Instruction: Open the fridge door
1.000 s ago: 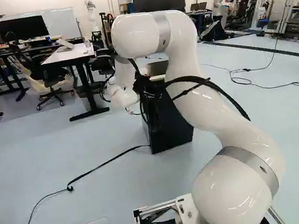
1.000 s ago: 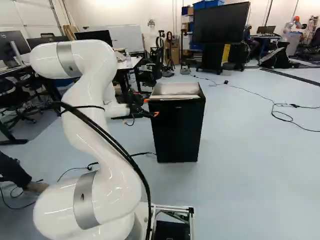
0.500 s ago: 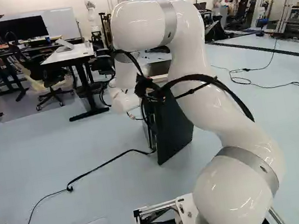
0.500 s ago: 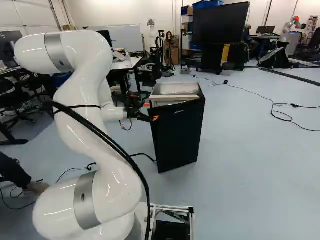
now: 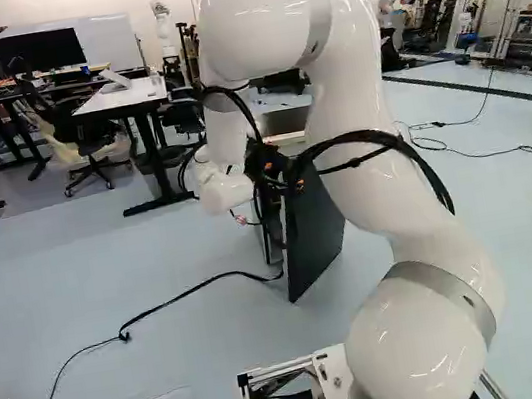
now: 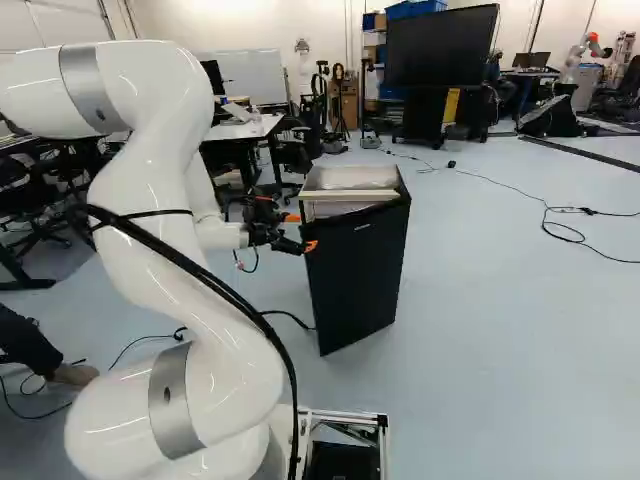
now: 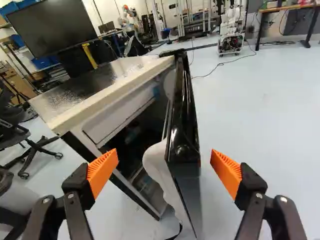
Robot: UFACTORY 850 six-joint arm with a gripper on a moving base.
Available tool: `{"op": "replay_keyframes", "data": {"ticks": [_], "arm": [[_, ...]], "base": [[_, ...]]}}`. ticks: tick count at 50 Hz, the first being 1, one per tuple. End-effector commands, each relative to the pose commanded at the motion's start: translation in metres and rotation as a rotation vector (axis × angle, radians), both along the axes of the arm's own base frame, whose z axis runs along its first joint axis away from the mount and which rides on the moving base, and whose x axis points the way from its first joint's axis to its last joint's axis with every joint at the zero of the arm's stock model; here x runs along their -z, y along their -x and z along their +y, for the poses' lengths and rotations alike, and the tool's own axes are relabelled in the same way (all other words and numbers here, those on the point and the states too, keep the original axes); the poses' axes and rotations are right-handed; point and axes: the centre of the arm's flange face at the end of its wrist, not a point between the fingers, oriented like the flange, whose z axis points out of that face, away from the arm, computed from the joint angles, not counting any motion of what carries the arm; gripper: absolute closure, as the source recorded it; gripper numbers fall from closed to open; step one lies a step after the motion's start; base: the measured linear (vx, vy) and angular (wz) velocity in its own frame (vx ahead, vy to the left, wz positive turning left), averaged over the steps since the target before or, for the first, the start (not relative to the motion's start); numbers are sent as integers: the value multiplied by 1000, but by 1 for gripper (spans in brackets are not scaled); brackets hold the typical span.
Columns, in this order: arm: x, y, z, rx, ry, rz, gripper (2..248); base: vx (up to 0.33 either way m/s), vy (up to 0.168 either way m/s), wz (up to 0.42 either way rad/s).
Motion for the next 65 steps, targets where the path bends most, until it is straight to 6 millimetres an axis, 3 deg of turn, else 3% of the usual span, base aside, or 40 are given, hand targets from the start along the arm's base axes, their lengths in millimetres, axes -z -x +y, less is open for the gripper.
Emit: {"op": "replay_keyframes", "data": {"ticks": [33, 65], "arm": [[-8, 78, -22, 37, 102, 33, 3], [-7, 119, -68, 109, 133, 87, 3]], "base": [[0, 0, 0], [0, 0, 0]]}}
